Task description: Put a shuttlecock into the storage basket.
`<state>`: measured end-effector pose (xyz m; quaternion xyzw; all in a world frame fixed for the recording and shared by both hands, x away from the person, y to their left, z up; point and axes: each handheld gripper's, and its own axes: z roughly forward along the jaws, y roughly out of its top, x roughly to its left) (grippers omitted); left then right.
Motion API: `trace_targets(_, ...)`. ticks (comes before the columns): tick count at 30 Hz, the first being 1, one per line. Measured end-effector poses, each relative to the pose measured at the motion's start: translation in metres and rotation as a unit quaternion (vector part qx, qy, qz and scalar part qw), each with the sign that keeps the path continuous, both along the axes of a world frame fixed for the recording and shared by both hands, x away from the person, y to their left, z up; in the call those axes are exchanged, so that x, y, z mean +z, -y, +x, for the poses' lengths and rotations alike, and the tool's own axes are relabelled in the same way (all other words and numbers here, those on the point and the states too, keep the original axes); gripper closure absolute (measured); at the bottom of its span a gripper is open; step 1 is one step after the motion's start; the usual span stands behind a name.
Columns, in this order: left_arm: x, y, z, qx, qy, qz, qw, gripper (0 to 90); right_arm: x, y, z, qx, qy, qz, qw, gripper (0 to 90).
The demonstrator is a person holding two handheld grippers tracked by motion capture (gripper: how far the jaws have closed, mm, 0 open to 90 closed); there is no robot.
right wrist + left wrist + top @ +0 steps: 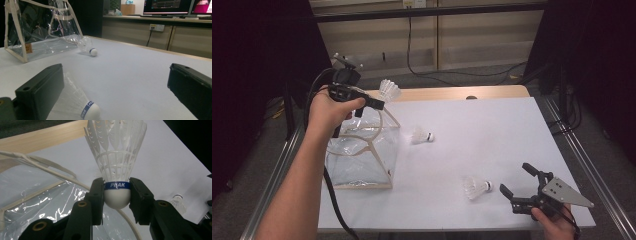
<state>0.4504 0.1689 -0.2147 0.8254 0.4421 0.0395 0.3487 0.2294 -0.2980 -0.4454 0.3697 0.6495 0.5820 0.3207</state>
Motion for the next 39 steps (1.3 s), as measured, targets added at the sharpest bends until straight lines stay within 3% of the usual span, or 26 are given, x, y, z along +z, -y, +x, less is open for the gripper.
trace_targets(39,0.007,-0.027,0.003,0.037,0.005,0.007,0.9993,65.7,0.000,0.000,0.000,-0.001,-0.001,0.000,1.0000,0.4)
